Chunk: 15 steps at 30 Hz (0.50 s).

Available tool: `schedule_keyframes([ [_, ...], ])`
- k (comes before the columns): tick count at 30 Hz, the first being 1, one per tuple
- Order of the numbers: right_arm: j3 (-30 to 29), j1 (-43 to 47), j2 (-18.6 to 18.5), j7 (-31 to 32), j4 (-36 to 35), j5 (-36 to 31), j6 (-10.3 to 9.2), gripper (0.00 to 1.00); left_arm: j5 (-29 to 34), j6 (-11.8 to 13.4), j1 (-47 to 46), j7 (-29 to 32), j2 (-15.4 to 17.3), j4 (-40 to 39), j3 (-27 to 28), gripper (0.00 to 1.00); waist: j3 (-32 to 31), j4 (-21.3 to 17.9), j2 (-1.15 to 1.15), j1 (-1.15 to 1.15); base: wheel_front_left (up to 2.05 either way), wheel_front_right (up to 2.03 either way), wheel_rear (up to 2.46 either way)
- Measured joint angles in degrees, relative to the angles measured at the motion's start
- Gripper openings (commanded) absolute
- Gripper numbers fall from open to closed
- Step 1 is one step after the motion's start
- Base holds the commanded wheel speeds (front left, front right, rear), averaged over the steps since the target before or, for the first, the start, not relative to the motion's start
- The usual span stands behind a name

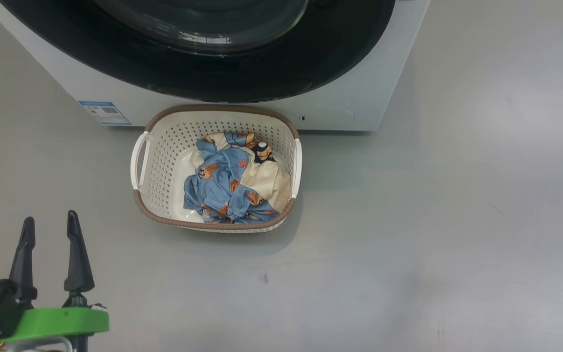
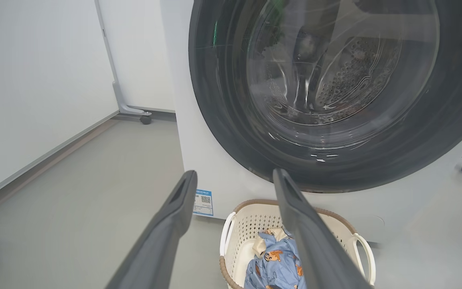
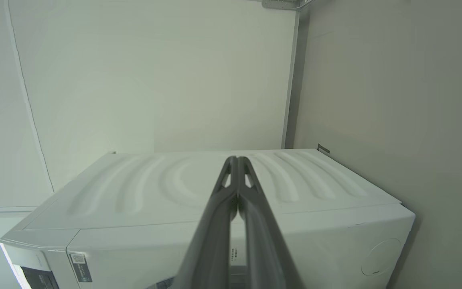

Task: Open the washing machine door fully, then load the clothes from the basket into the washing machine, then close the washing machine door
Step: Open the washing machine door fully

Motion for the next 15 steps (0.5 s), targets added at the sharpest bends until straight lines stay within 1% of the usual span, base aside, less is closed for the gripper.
schedule_keyframes([
  [8,3.7,-6.64,-3.47,8.21,-1.1,1.11,0.0,0.0,0.0,0.0,-1.95,0.0,-0.07,-2.02,-0.12,1.0,4.35,1.16,0.0,0.0,0.0,0.0,0.0],
  [15,5.97,-11.09,-5.52,12.3,-1.05,1.57,0.0,0.0,0.26,0.0,-2.38,-0.01,-0.11,-3.49,-0.08,1.0,7.71,2.25,0.0,0.01,0.0,0.0,0.0],
])
